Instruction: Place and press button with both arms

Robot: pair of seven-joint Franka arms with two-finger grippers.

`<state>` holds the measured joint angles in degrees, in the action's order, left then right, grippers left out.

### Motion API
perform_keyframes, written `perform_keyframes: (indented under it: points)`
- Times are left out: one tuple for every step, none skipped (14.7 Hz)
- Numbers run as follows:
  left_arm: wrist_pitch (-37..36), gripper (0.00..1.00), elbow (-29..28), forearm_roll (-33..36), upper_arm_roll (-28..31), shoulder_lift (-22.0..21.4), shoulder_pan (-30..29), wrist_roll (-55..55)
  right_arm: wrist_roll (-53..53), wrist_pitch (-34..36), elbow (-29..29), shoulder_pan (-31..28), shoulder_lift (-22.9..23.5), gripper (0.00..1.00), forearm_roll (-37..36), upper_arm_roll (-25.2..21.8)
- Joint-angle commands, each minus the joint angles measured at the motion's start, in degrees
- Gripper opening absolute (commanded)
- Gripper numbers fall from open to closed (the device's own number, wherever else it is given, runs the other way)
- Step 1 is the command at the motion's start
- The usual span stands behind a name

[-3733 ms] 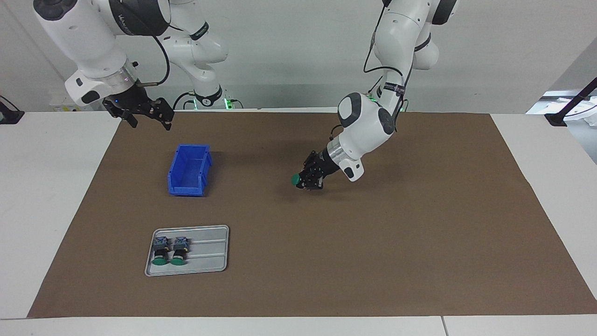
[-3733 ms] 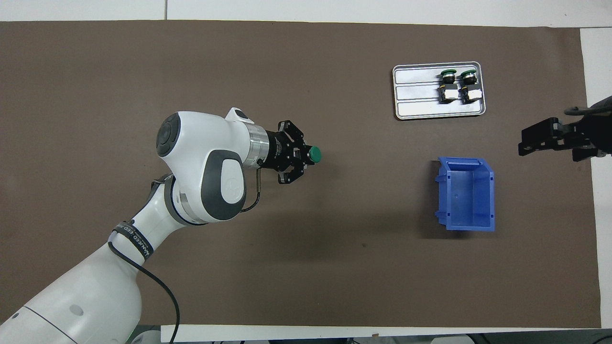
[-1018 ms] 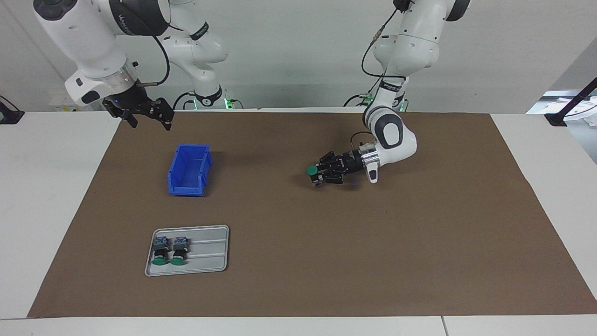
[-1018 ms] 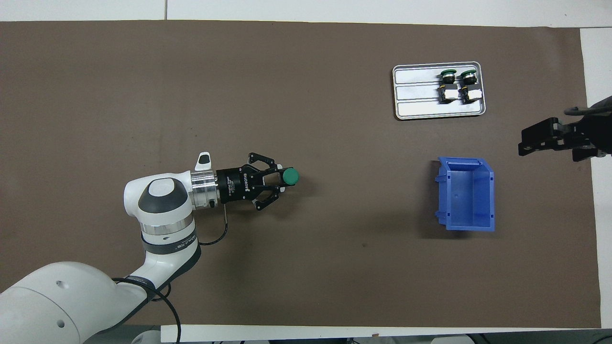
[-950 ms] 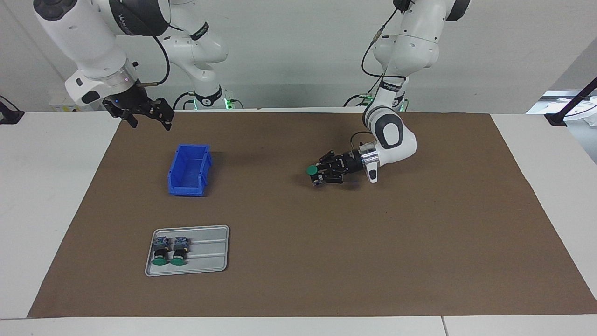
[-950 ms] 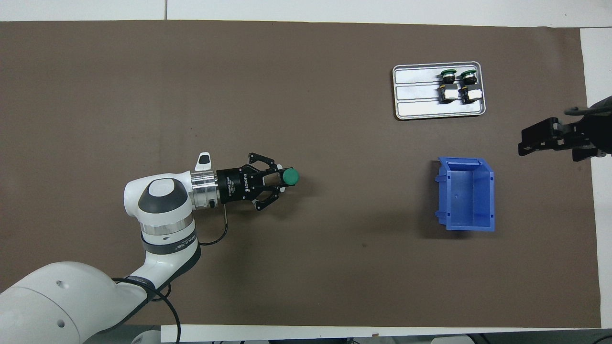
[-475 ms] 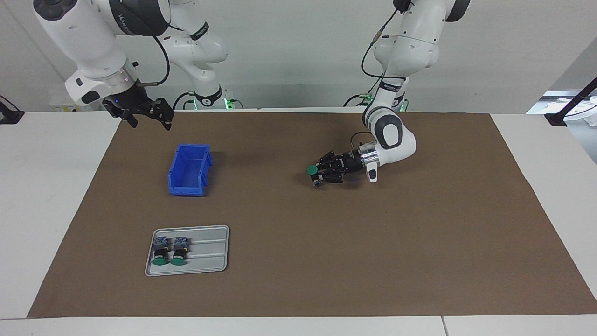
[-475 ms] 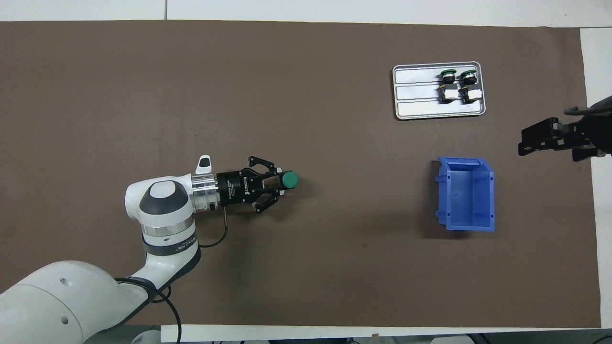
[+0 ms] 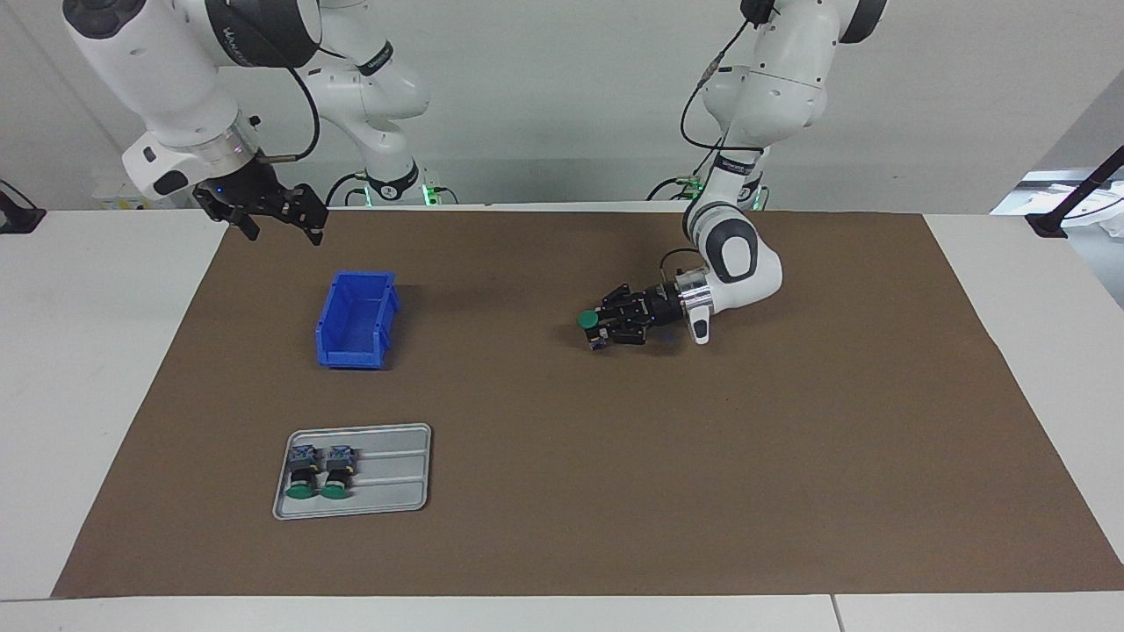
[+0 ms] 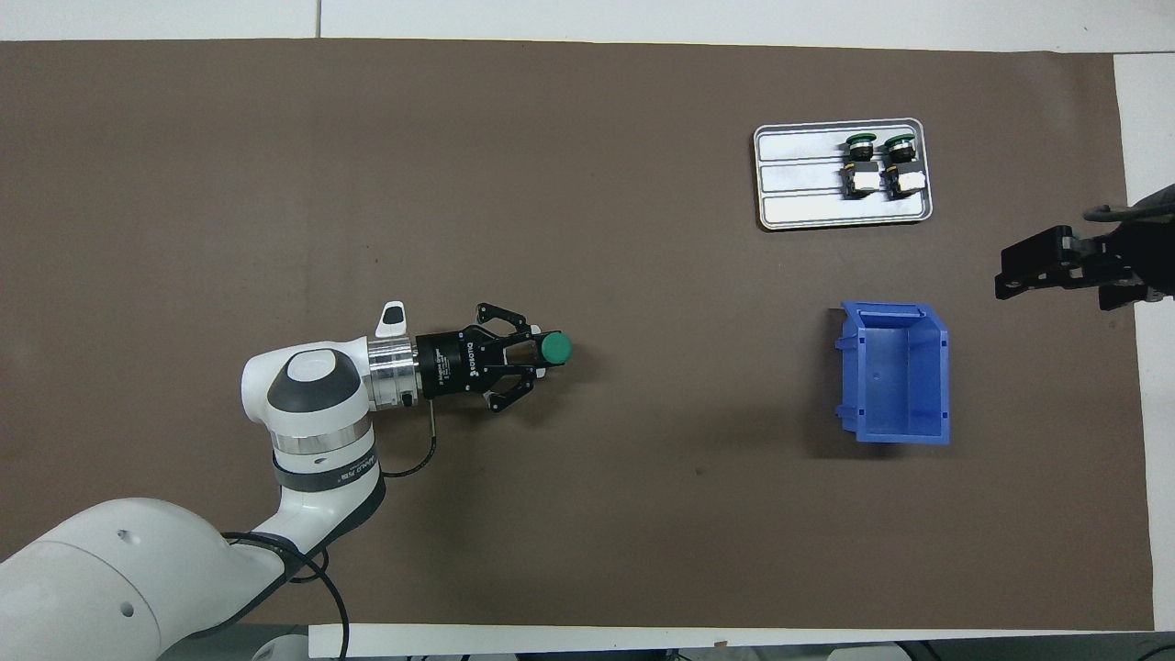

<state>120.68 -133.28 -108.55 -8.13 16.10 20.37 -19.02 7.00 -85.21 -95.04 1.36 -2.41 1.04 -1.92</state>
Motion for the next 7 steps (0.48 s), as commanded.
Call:
perform_keyframes:
  points:
    - [-0.1, 0.37, -1.1, -1.5, 0.0, -0.3, -0.2, 1.5, -1.2, 0.1, -1.4, -0.2, -1.3, 0.98, 0.3, 0.1]
    - [-0.1, 0.39, -1.1, -1.5, -0.1, -0.3, -0.4, 1.5, -1.2, 0.1, -1.4, -0.2, -1.3, 0.98, 0.3, 0.1]
    - [-0.1, 0.41, -1.1, -1.5, 0.0, -0.3, -0.3, 1.5, -1.2, 0.1, -1.4, -0.2, -1.3, 0.98, 0.3, 0.1]
    - [0.0, 0.44, -1.1, -1.5, 0.0, -0.3, -0.2, 1.5, -1.2, 0.1, -1.4, -0.2, -1.3, 0.98, 0.3, 0.1]
    - [0.0, 0.46, -1.1, -1.5, 0.0, -0.4, -0.3, 1.4, -1.2, 0.1, -1.4, -0.2, -1.3, 0.98, 0.3, 0.1]
    - [0.1, 0.48, -1.1, -1.5, 0.0, -0.4, -0.2, 1.3, -1.2, 0.1, -1.4, -0.2, -1.3, 0.98, 0.3, 0.1]
    - [0.2, 0.51, -1.1, -1.5, 0.0, -0.4, -0.1, 1.2, -1.2, 0.1, -1.4, -0.2, -1.3, 0.98, 0.3, 0.1]
